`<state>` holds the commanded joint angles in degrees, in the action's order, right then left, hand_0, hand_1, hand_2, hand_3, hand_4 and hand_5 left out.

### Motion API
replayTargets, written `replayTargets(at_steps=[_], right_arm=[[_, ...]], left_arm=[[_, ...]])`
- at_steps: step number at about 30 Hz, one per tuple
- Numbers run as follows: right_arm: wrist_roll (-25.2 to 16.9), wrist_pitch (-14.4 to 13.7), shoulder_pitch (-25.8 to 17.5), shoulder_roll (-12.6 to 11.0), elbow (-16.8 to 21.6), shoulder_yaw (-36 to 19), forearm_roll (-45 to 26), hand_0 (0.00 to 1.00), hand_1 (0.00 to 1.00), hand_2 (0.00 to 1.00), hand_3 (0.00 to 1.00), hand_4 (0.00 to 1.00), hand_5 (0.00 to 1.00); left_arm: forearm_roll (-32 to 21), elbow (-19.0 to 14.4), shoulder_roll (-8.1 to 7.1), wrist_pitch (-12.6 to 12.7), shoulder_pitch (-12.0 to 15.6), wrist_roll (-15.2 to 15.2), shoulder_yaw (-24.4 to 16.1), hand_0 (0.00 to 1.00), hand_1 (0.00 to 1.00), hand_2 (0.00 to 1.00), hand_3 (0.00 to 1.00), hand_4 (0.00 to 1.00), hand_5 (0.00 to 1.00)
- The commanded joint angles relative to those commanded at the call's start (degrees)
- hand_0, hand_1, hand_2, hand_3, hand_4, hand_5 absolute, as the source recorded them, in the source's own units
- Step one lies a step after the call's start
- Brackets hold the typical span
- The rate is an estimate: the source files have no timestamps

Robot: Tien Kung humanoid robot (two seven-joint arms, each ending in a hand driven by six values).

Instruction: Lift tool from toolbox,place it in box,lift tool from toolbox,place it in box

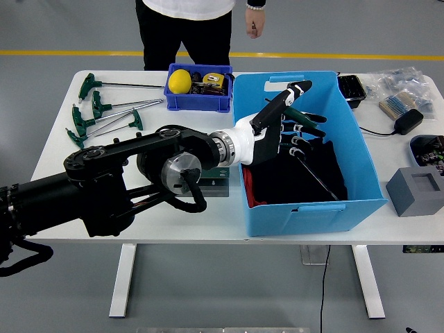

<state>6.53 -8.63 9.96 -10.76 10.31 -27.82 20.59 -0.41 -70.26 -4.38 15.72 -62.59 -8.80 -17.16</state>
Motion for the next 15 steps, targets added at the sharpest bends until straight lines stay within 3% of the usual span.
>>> replayTargets(at_steps=[6,10,11,12,15], right_arm=[[-0.65,-0.31,0.50,-0.48,0.00,0.85,-0.36,0.649,0.643,0.724,0.653,0.924,0.729],[-0.91,-0.50,0.98,-0.74,0.03,0.89,0.07,0.649,0.643,0.724,0.653,0.924,0.729],[-0.97,-0.56,1.07,-0.79,0.04,0.83,0.23,0.647,0.639,0.718,0.646,0.922,0.727],[-0.99,-0.58,1.10,-0.81,0.05,0.80,0.29,0.647,0.639,0.718,0.646,0.922,0.727],[-1.13,-0.74,1.49,-0.99,0.11,0.60,0.89,0.647,0.639,0.718,0.646,0.922,0.727]], left_arm=[[4.90,8.96,4.37,0.92,-3.90,2.03,3.09,0.257,0.356,0.524,0.615,0.850,0.998],[12.92,13.95,4.38,0.68,-6.20,1.92,4.79,0.257,0.356,0.524,0.615,0.850,0.998],[15.46,14.96,4.38,0.46,-6.70,1.74,5.28,0.269,0.377,0.547,0.682,0.867,0.998],[16.99,15.34,4.38,0.36,-6.90,1.67,5.49,0.269,0.377,0.547,0.682,0.867,0.998],[24.25,17.89,4.38,-1.47,-7.97,0.37,6.20,0.269,0.377,0.547,0.682,0.867,0.998]])
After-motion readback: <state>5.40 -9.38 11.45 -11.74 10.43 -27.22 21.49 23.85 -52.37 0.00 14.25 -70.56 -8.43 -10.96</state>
